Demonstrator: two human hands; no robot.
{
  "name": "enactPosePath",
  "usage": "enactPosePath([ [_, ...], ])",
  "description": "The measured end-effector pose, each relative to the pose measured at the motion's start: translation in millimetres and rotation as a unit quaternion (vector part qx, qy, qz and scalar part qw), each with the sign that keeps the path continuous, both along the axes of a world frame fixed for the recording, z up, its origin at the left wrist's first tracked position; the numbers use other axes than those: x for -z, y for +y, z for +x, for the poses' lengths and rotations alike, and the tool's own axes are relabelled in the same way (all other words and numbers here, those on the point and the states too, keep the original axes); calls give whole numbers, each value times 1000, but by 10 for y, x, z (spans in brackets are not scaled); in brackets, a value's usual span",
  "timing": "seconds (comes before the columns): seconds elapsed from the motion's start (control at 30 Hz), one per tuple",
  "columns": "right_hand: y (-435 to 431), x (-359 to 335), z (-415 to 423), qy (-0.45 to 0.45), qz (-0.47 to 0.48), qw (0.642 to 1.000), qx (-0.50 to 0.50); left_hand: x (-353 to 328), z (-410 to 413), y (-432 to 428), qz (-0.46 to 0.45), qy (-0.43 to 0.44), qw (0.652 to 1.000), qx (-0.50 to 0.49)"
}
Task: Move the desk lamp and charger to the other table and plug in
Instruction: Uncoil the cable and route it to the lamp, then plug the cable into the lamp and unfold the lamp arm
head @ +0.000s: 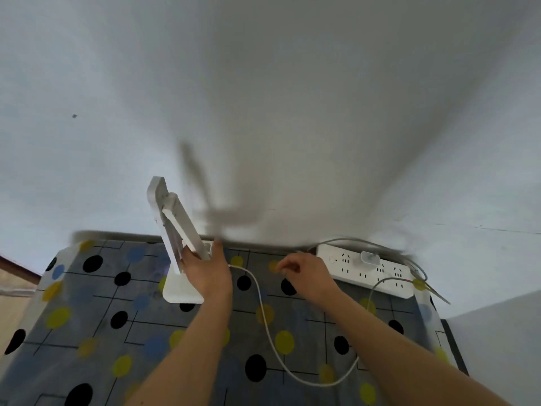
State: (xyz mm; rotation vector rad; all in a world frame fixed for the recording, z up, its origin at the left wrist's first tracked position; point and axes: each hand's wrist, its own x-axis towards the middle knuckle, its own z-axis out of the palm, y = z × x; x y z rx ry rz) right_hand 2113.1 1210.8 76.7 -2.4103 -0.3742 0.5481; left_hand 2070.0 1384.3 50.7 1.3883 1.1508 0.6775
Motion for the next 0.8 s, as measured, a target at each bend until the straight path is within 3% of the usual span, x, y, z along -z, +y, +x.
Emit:
enactPosePath([
  [0.27,-496,-69,20,-9,10,999,39,-203,-44,-696,46,-33,994,-98],
  [0.33,-631,-69,20,-14,23,998,52,-198,-31,-842,64,-33,997,-13],
  [0.4,-745,-74,30,-33,26,997,64,-179,-13,-1011,59,-1,984,170],
  [0.43,-798,-81,42,-43,28,996,71,-162,-3,-1102,59,33,960,273],
  [0.5,-986,-116,88,-66,29,993,95,-115,38,-1372,78,130,879,452],
  [0.57,-1119,-159,135,-98,8,989,114,-52,44,-1580,126,218,792,556],
  [0.7,-1495,-194,209,-121,-66,980,142,109,54,-2009,247,302,653,649],
  [0.8,-1762,-145,248,-91,-127,978,141,210,82,-2200,322,336,576,672],
])
